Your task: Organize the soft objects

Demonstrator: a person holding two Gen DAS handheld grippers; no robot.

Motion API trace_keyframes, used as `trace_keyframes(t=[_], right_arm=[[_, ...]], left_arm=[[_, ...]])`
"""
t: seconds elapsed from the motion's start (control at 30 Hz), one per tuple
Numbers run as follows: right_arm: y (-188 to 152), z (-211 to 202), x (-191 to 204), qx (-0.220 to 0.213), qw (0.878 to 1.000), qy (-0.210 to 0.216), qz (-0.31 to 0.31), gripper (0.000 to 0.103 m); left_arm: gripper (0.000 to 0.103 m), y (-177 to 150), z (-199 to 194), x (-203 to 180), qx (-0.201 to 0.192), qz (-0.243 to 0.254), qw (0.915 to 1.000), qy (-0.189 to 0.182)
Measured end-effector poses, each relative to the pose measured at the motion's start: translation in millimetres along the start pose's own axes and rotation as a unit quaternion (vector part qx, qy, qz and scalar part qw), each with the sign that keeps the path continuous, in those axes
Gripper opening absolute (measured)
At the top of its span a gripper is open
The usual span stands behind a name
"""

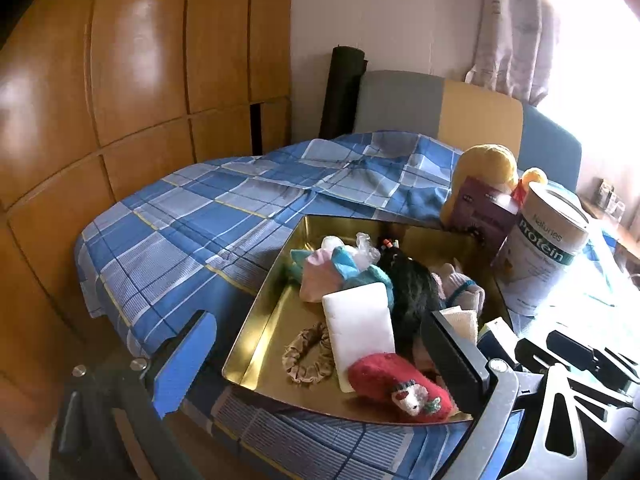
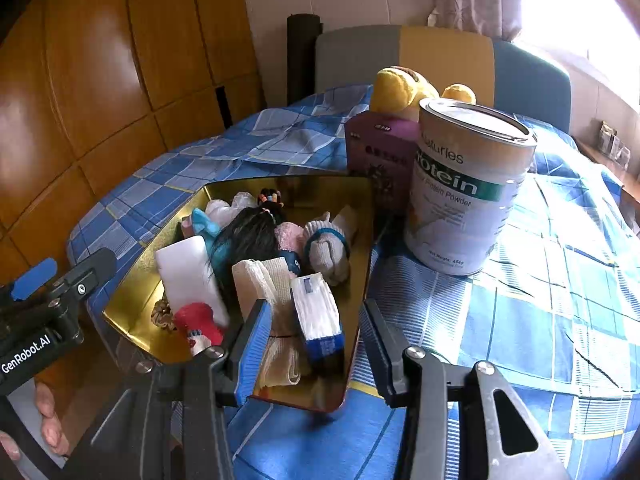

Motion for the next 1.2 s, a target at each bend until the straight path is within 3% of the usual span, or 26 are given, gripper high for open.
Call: trace_keyframes(t=[1.2], right_arm=[[-3.5,0.4,1.0,0.002,1.0,0.003,0.001,0.046]], left_arm=[[0.103,-4.5,2.5,-1.9,0.012,0.007,0.9999,0.001]])
Point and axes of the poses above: each gripper's, at about its wrist camera, not at the fingertips, and z roughly the way its jaws point, x to its left, y to its top, the point moved 3 cm from there along z, roughly the way its jaws point, and after that the axes turned 10 degrees about x, right-handed, at the moved point
